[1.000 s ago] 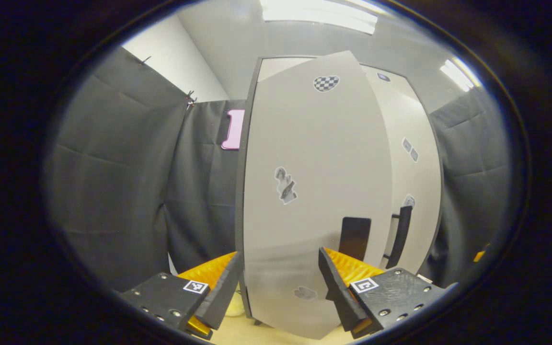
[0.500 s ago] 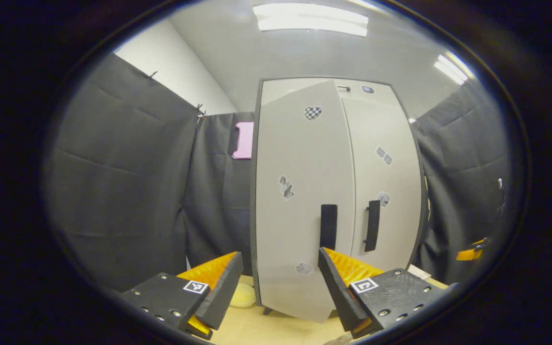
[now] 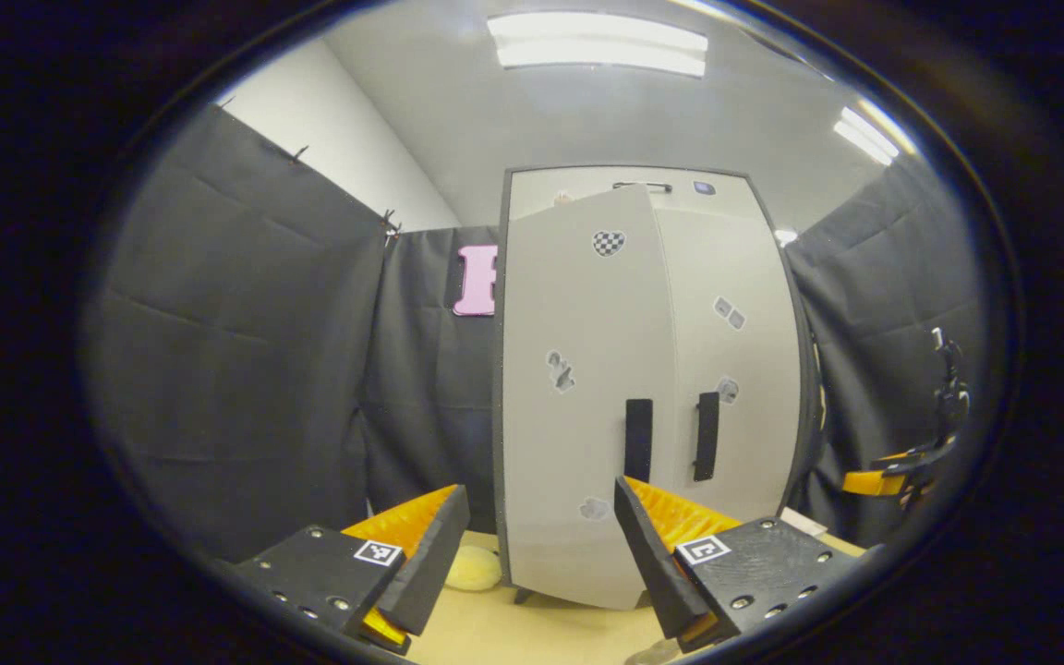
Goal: Grasp the bottle in the cabinet with the left hand and place it on the coaster, then close the right door with the right hand and the left door with the left hand.
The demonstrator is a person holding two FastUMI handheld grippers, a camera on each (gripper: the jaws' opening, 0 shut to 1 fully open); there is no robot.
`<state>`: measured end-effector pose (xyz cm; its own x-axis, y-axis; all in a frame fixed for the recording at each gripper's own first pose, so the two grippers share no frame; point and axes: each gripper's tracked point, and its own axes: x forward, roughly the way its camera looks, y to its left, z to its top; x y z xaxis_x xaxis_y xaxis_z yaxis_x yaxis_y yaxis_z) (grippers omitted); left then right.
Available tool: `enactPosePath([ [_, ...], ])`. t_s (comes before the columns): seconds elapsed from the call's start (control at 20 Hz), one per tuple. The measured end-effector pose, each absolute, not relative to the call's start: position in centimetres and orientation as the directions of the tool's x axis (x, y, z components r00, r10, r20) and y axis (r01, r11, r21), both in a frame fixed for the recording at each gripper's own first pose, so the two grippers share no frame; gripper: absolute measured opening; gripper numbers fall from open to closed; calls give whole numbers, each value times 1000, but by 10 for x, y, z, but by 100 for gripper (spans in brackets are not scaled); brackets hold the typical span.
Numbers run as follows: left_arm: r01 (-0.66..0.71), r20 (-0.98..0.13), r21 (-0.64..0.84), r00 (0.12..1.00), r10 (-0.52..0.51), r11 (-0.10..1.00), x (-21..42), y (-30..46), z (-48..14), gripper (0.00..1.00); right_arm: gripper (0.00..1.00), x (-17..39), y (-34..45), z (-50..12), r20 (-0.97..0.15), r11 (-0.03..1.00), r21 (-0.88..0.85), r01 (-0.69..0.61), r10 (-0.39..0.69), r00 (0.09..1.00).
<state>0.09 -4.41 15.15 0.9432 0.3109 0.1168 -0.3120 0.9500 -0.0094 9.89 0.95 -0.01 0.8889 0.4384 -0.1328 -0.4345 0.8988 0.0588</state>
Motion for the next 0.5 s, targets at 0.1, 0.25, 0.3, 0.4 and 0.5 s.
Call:
enactPosePath([
  [0.1, -306, 126, 2, 945, 303, 952, 8, -35, 151, 91, 98, 99, 12, 6, -117, 910, 53, -412, 415, 902],
  [0.25, -313, 119, 55, 945, 305, 948, 13, -19, 148, 91, 98, 100, 15, 14, -90, 924, 64, -378, 382, 920],
  [0.3, -310, 124, 74, 946, 300, 948, 11, -17, 148, 91, 98, 98, 17, 16, -84, 928, 65, -367, 372, 925],
  [0.4, -301, 120, 79, 949, 290, 951, 14, -11, 146, 91, 98, 97, 14, 19, -75, 939, 62, -337, 341, 937],
  [0.5, -280, 124, 45, 954, 272, 959, 19, -9, 144, 92, 98, 98, 18, 21, -69, 945, 75, -319, 324, 943],
])
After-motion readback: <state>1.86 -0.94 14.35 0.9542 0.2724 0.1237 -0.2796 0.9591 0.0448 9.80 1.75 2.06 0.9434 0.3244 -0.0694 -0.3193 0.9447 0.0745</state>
